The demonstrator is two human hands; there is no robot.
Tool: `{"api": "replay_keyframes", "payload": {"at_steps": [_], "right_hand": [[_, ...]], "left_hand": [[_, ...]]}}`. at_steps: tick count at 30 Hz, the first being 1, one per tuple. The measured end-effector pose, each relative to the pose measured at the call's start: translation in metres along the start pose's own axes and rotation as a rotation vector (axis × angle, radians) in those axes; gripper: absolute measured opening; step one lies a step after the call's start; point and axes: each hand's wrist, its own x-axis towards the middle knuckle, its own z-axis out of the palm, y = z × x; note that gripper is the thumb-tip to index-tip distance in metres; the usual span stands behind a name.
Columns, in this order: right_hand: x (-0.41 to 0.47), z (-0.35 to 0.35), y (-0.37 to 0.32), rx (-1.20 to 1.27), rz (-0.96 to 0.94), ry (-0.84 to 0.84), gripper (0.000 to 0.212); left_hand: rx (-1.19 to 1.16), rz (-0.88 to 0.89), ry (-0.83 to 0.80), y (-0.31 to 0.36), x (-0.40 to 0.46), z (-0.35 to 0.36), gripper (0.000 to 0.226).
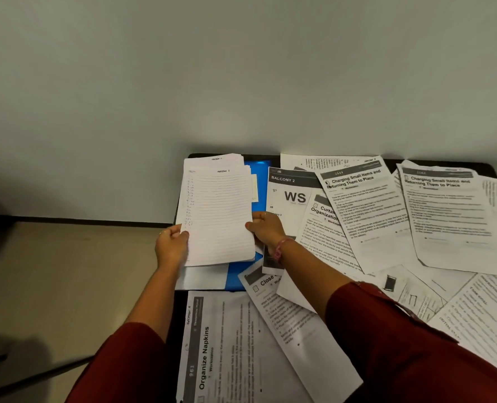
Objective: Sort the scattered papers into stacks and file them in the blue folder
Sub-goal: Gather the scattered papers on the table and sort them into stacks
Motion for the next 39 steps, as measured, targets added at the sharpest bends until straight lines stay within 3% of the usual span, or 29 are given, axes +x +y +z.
{"api": "replay_keyframes", "payload": {"at_steps": [10, 15, 22, 29, 35, 39], "right_hand": [[0.002, 0.000, 0.002, -0.057, 0.048, -0.017, 0.055], [-0.014, -0.016, 0.006, -0.015, 0.001, -0.035, 0.046], [-0.061, -0.056, 0.030, -0.021, -0.185, 0.087, 0.032], [-0.108, -0.089, 0.118, -0.544, -0.537, 0.235, 0.030], [-0.140, -0.101, 0.188, -0.946, -0.639, 0.085, 0.055], [-0.143, -0.104, 0.207, -1.071, -0.661, -0.047, 0.062]], "left_hand": [[0.044, -0.012, 0.092, -0.007, 0.007, 0.003, 0.030], [0.053, 0.025, 0.171, -0.013, 0.000, -0.010, 0.030], [0.066, 0.163, 0.186, -0.036, -0.049, -0.028, 0.031], [0.178, 0.152, 0.181, -0.086, -0.104, -0.040, 0.030], [0.209, 0.091, 0.178, -0.123, -0.132, -0.056, 0.032], [0.237, 0.077, 0.194, -0.135, -0.140, -0.062, 0.034]]}}
